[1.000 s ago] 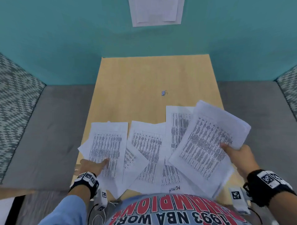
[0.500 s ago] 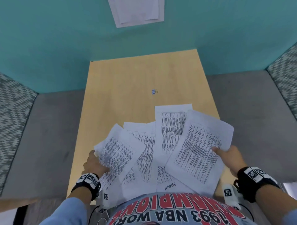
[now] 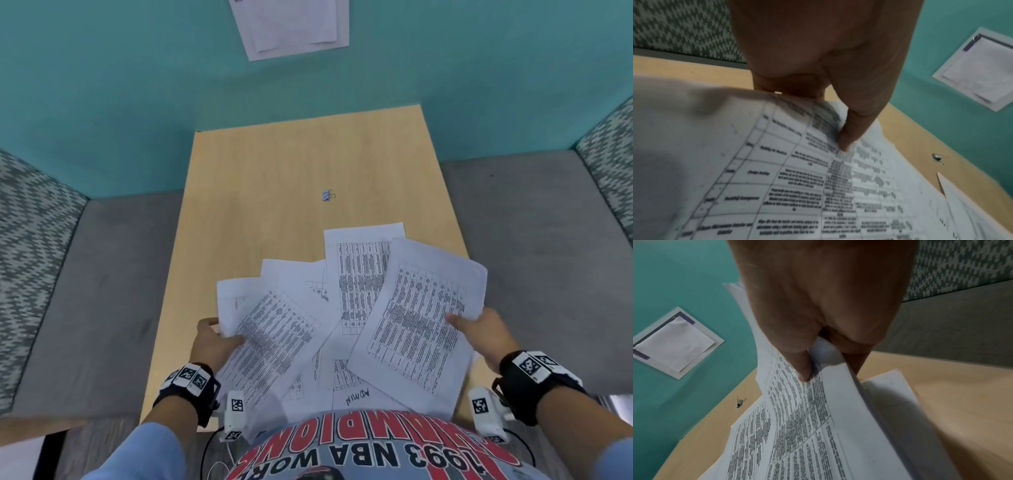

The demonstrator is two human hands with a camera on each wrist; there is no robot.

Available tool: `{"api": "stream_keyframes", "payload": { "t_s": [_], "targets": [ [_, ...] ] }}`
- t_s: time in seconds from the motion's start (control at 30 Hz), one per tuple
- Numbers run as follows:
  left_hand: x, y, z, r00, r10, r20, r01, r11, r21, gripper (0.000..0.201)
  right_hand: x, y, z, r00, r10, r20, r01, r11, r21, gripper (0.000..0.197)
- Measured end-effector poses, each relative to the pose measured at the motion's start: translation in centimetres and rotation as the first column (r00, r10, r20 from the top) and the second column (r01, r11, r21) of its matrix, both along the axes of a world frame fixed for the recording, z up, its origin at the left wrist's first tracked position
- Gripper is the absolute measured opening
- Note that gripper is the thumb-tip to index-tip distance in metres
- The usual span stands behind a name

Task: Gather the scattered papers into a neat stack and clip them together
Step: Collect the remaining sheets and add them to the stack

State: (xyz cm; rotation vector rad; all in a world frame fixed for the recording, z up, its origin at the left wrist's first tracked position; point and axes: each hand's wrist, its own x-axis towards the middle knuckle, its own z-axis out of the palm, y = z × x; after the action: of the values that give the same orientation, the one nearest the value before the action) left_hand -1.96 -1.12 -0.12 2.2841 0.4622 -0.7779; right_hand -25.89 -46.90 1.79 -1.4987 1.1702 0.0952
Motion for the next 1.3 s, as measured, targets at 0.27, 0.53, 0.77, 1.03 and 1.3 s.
{"api": "stream_keyframes", "payload": {
  "t_s": [0.27,0.53,0.77,1.03,1.3],
  "targets": [
    [0.3,-2.5,1.7,0.991,-0.128,-0.046,0.114,0.965,-0.237,0.037,-1.2,-0.6,0.0,1.0,-0.001,-0.009,0.001,0.999,0.045,0.014],
    [-2.0,-7.1,-2.4,0.873,-0.486,-0.024,0.469,0.826,0.313,0.089,-2.1,-1.2,-0.9,0.999,0.033,-0.037,-0.031,0.998,0.061,0.025],
    [-1.6,-8.0,-0.7,0.969,-0.239,0.061,0.233,0.968,0.088,0.066,-2.0,-1.3,-1.1,0.995,0.091,-0.029,-0.089,0.994,0.07,0.011],
    [2.4,-2.8,5.3,0.993,-0.085,-0.083,0.035,0.877,-0.478,0.037,-1.8,-2.2,-1.7,0.995,0.1,-0.019,-0.098,0.991,0.092,0.013],
    [-0.1,-7.5,4.0,0.972,-0.069,-0.225,-0.114,0.699,-0.706,0.041,-1.4,-2.8,-1.8,0.987,0.154,-0.054,-0.146,0.981,0.129,0.005]
  ]
}}
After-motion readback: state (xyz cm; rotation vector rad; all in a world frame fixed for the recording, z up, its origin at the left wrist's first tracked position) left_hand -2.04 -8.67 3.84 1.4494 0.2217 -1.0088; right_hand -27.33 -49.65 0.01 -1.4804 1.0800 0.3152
